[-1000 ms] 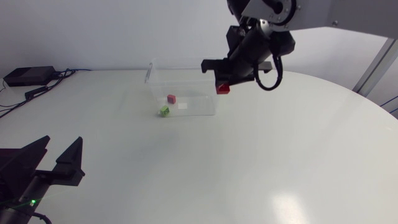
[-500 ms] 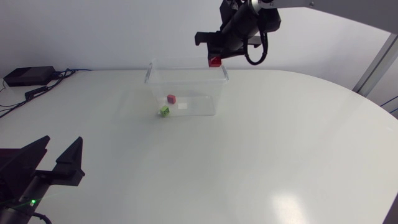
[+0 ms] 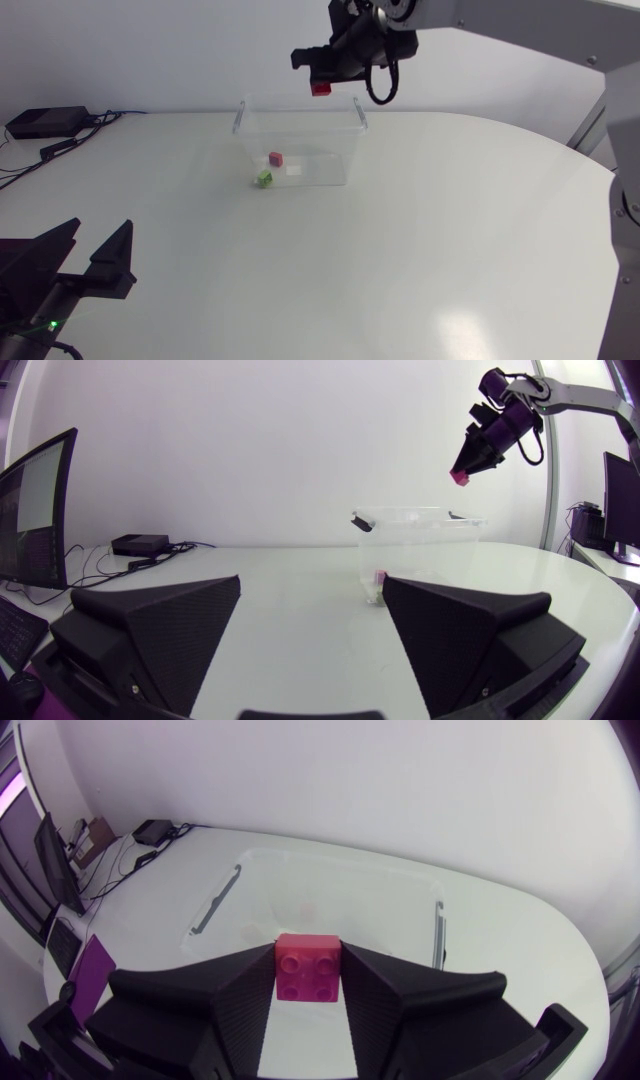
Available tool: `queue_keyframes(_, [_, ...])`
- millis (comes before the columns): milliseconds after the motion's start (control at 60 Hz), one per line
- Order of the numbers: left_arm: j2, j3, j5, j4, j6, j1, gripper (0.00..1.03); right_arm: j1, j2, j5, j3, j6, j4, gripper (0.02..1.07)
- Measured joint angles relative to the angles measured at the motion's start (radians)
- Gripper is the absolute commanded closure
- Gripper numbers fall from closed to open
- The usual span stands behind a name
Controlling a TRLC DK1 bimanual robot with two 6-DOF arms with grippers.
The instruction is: Place the duplo bricks in the container
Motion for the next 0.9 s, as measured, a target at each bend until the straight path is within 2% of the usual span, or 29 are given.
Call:
queue_keyframes(333, [0.000,0.000,0.000,0.000,0.000,0.000,0.04,0.021,-0.003,-0.008,-0.150,-0.094,0.312,0.68])
queue_keyframes(783, [0.000,0.000,0.000,0.000,0.000,0.000,0.04,0.026,0.116,-0.013,-0.146,-0.143,0.374,0.67])
queue_keyframes(900, [0.000,0.000,0.000,0.000,0.000,0.000,0.04,0.024,0.131,0.003,-0.143,-0.151,0.403,0.64])
